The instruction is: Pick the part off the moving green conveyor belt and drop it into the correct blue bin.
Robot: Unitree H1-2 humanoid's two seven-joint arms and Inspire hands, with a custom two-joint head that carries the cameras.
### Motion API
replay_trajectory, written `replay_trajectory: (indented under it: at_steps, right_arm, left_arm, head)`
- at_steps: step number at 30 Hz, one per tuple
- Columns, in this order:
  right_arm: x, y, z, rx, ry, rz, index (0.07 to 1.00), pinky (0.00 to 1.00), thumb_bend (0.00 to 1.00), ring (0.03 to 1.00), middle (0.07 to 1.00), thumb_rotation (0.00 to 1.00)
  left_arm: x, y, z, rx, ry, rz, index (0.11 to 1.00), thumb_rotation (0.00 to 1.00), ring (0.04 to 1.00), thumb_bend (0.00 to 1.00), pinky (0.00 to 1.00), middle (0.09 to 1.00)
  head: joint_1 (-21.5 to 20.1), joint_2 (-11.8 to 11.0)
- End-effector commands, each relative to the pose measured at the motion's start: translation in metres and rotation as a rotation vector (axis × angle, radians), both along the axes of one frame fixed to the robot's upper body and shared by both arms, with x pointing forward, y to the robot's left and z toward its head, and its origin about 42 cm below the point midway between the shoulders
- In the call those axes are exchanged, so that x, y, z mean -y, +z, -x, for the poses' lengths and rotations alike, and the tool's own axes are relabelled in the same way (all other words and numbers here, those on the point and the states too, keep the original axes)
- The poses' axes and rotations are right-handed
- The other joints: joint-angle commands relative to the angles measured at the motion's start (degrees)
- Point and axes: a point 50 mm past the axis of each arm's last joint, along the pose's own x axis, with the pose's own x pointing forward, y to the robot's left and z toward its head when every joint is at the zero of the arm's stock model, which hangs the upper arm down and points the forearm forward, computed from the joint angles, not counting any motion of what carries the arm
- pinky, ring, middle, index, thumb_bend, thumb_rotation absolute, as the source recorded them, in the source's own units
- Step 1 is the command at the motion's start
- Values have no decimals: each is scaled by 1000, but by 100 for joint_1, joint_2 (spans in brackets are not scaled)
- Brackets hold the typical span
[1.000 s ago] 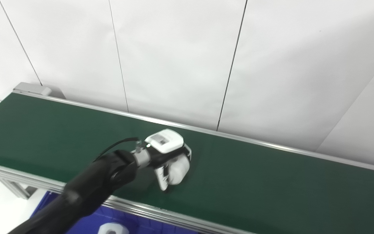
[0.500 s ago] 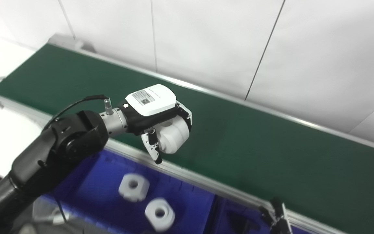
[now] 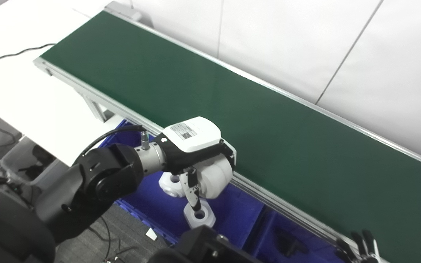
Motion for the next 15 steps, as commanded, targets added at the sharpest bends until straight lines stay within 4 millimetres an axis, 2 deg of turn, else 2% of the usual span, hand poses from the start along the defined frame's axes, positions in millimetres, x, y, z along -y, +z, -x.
replay_trajectory:
  at_steps: [1, 9, 15]
  right_arm:
    - [4, 4, -3, 27, 17, -17, 997, 819, 847, 853, 952, 920]
    - [5, 2, -4, 32, 22, -16, 989, 810, 844, 847, 949, 896]
    - [1, 3, -3, 28, 17, -18, 987, 801, 863, 840, 938, 888]
  left_arm:
    - [0, 3, 2, 64, -6, -20, 508, 0, 322, 521, 265, 428]
    - [10, -20, 8, 49, -36, -4, 515, 0, 337, 518, 284, 422]
    - [6, -24, 7, 60, -30, -8, 515, 0, 332, 518, 281, 421]
  head:
    - [5, -6]
    - [-107, 7]
    - [-172, 17]
